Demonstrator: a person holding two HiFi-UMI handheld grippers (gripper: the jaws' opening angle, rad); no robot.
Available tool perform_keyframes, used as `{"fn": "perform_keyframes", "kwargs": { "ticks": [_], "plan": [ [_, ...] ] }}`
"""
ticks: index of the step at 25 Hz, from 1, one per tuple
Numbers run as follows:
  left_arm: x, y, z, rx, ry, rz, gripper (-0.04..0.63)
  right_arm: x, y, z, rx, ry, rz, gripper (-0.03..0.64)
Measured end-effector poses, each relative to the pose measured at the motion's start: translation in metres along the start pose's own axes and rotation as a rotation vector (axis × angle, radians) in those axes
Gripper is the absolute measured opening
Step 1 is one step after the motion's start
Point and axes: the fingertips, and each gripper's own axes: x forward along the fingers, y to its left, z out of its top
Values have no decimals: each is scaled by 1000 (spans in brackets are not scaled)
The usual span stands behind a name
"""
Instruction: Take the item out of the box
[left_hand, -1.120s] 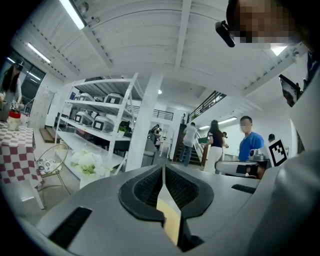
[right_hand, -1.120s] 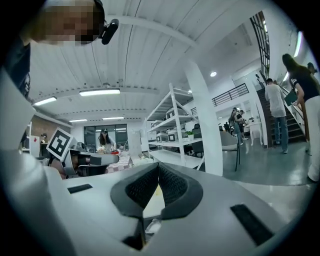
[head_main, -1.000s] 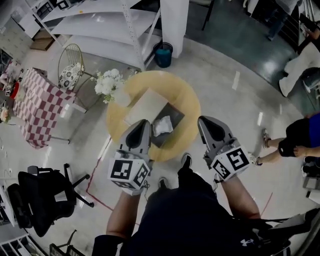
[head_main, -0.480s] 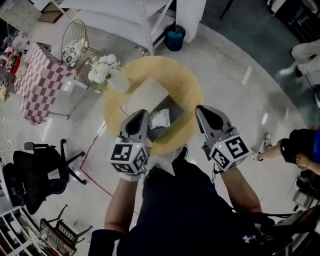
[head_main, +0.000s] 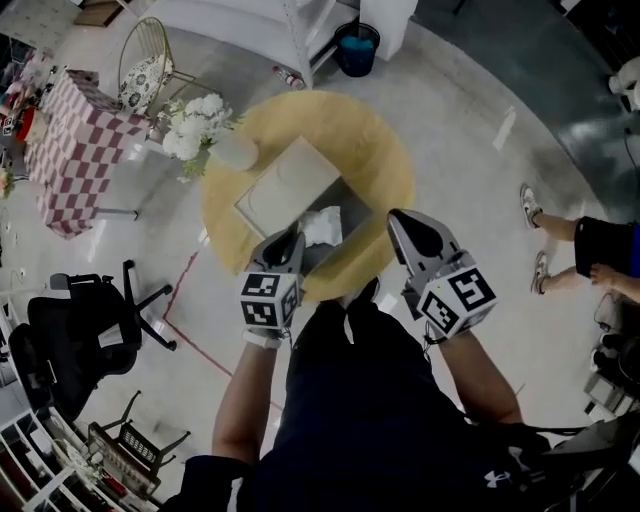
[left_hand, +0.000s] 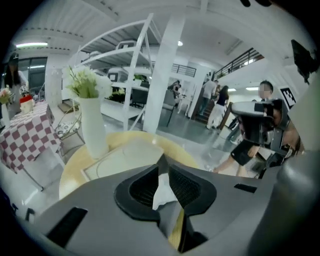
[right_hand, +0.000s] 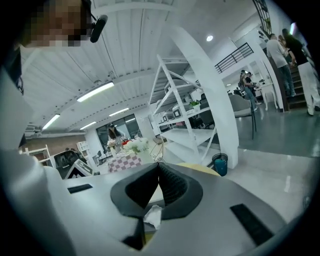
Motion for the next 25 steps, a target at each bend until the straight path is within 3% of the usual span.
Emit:
{"fn": "perform_keyframes", "kwargs": {
  "ticks": [8, 17, 21, 25],
  "plan": [
    [40, -1, -62, 238, 277, -71, 117, 1, -13, -21, 70, 29, -56, 12],
    [65, 1, -105, 376, 476, -108, 130, 0, -16, -48, 142, 46, -80, 12],
    [74, 0, -120, 558, 557, -98, 133, 1, -20, -55, 164, 50, -89, 12],
    [82, -1, -129, 744, 586, -81, 133, 0, -26, -60, 202, 51, -104, 12]
  ]
}}
